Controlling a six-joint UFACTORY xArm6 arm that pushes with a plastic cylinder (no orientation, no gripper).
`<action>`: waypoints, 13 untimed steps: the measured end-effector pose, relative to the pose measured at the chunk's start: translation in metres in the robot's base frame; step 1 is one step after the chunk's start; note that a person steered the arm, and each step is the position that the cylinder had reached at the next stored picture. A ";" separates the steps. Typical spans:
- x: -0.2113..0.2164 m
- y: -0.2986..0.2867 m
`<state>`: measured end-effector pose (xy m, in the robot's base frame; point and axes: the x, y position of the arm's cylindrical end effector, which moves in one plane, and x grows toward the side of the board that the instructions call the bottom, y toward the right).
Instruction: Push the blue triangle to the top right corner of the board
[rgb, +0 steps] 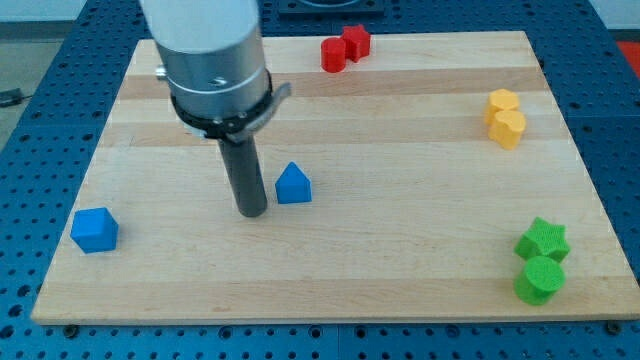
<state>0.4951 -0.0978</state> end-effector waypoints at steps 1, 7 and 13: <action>0.002 0.032; -0.010 0.096; -0.079 0.116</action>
<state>0.4158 0.0182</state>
